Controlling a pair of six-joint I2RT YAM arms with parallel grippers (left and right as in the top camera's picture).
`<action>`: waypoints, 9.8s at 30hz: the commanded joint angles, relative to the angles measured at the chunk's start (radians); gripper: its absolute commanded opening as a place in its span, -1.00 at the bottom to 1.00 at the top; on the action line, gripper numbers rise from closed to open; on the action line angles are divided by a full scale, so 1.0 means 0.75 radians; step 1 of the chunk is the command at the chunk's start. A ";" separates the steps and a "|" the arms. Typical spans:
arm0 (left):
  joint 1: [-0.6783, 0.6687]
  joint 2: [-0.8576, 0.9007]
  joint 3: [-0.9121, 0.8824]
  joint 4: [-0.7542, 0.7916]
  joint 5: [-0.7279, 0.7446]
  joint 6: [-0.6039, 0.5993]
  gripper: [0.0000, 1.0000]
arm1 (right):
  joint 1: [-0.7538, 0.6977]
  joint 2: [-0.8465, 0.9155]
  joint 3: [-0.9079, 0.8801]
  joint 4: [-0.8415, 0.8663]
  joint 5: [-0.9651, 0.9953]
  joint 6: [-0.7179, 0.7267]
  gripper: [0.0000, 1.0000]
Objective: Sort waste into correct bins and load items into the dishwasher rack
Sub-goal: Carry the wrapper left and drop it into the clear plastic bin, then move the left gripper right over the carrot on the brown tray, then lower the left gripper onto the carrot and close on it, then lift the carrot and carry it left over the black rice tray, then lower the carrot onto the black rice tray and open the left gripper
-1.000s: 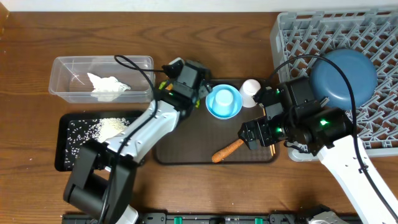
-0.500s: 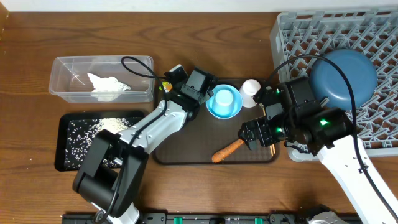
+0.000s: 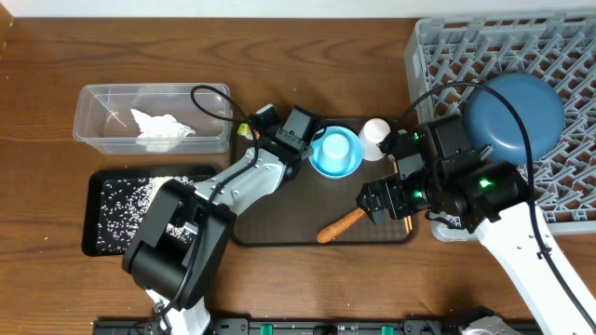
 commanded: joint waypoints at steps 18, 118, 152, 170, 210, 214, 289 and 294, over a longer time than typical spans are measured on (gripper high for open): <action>0.015 -0.438 -0.001 -0.096 -0.077 0.358 -0.88 | 0.027 0.007 0.012 0.001 0.001 0.000 0.98; -0.262 -0.520 -0.205 -0.580 0.666 0.860 0.68 | 0.027 0.007 0.012 0.002 0.000 0.000 0.99; -0.390 -0.406 -0.220 -0.400 0.610 0.892 0.68 | 0.027 0.007 0.012 0.001 0.001 0.000 0.99; -0.390 -0.379 -0.222 -0.384 0.610 0.891 0.68 | 0.027 0.007 0.012 0.002 0.000 0.000 0.98; -0.390 -0.197 -0.225 -0.290 0.542 0.876 -0.22 | 0.027 0.007 0.012 0.002 0.001 0.000 0.98; -0.390 -0.197 -0.225 -0.290 0.543 0.876 -0.28 | 0.027 0.007 0.012 0.002 0.001 0.000 0.98; 1.311 -0.747 -0.492 -0.498 0.451 0.381 -0.50 | 0.027 0.007 0.012 0.002 0.001 -0.001 0.99; 1.312 -0.747 -0.493 -0.493 0.451 0.382 -0.33 | 0.027 0.007 0.012 0.001 0.001 0.000 0.99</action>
